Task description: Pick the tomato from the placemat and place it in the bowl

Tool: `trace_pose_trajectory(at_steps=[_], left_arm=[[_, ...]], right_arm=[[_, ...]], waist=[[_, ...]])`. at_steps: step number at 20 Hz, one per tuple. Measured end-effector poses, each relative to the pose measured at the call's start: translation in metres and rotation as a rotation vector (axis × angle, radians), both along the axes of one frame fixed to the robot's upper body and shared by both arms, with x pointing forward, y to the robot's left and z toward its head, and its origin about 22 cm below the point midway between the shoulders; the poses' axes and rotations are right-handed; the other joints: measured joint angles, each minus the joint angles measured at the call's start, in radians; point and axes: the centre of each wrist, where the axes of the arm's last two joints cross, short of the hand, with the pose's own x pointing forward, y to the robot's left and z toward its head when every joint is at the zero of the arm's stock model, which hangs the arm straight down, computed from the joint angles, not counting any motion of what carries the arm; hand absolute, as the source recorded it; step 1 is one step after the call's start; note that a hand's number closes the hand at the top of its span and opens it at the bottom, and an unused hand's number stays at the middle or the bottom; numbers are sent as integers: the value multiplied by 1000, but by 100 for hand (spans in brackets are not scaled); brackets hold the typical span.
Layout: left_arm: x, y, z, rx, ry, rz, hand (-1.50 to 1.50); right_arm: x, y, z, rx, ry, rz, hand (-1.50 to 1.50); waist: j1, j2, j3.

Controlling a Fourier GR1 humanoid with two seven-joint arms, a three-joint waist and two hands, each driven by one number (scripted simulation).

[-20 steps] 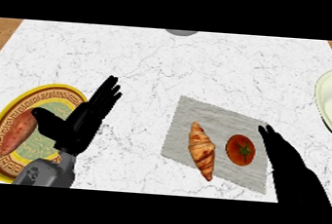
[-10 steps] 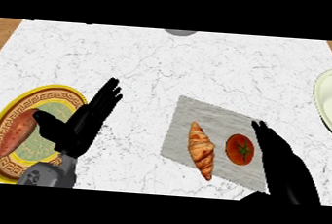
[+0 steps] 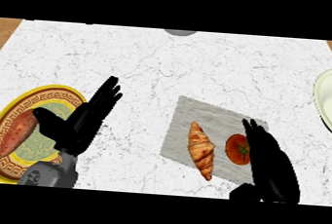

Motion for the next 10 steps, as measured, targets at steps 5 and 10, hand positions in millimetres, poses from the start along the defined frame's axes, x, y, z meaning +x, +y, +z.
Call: trace_pose_trajectory(at_steps=[5,10], left_arm=[[1,2,1,-2,3,-7,0],[2,6,-2,0,-2,-1,0]], right_arm=[[0,-2,-6,4,-9,-12,-150],[11,2,-19,3,-21,-25,-150]], waist=[[-1,0,0],[0,0,0]])
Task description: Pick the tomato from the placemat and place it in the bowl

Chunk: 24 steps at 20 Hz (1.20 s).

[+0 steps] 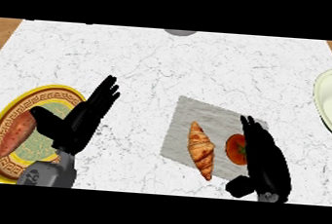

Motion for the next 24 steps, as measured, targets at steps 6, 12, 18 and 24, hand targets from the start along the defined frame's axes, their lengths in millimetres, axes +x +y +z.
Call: trace_pose_trajectory(at_steps=[6,12,18,24], left_arm=[[-3,5,0,1,0,4,0],[-1,-4,6,1,-3,0,0],[-3,-2,2,-5,-1,-3,0],[-2,-4,4,-5,3,-3,0]], right_arm=[[4,-11,-12,6,-2,-5,-150],[14,-11,-22,22,-20,-3,150],[20,-13,-33,15,-103,60,150],[32,-4,-30,-11,-128,98,150]], waist=[[0,0,0],[0,0,0],[-1,-6,-7],[-1,-6,-7]])
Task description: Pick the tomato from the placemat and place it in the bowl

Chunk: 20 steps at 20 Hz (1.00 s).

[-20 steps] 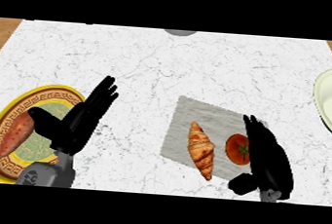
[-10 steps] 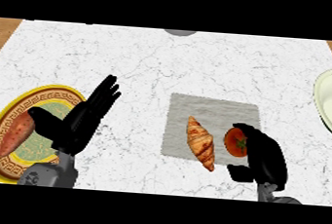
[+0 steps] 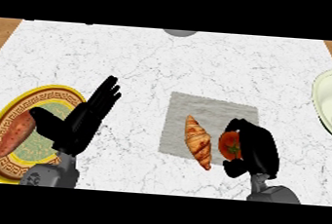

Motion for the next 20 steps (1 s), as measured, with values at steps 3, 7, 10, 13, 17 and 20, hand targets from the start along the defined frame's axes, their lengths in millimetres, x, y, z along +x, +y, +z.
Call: trace_pose_trajectory(at_steps=[3,7,10,13,17,20], left_arm=[[-3,0,-5,-5,3,2,0],[-3,1,-5,-3,4,3,0],[-3,0,-5,1,5,7,0],[-5,0,-4,-2,-1,9,0],[-1,1,-7,5,0,14,0],[-4,-2,-5,5,4,14,0]], right_arm=[[0,-1,-3,-18,-22,11,150],[-10,-12,0,-43,1,26,150],[-20,-44,-3,-85,80,56,150],[-32,-64,0,-157,139,59,150],[-51,-88,23,-219,130,22,150],[-65,-89,56,-205,74,8,150]], waist=[[0,-2,-1],[-1,-2,0],[-4,-5,-1],[-5,-3,1],[-9,1,4],[-11,2,5]])
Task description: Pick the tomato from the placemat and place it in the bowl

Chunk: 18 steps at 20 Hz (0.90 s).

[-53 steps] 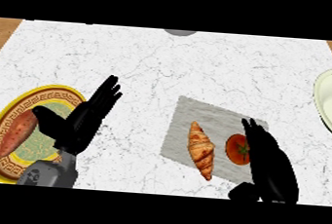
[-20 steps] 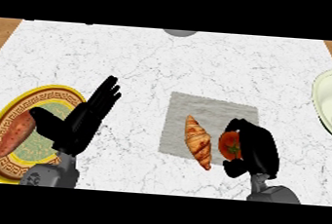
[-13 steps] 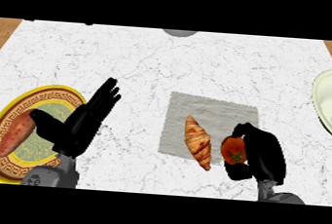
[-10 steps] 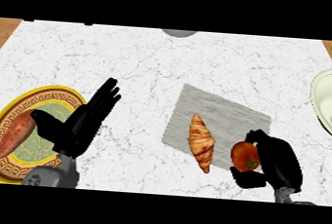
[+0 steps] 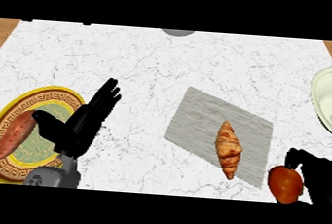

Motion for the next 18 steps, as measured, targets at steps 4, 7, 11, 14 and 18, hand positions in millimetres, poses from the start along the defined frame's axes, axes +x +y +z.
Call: trace_pose_trajectory(at_steps=[4,7,11,14,18], left_arm=[[1,1,1,0,-9,1,0],[1,2,0,-4,-4,-3,0],[-1,6,2,-5,-2,-4,0],[-2,7,-2,-3,0,-1,0],[-2,8,-2,-6,-2,-3,0]], right_arm=[[-24,6,48,35,-106,-5,150],[-32,6,79,28,-202,-32,150],[-25,0,101,-18,-250,-91,150],[-19,-5,118,-44,-283,-130,150],[-13,-11,136,-34,-345,-171,150]], waist=[[-5,0,0],[-2,0,0],[1,0,0],[1,1,0],[2,1,1]])
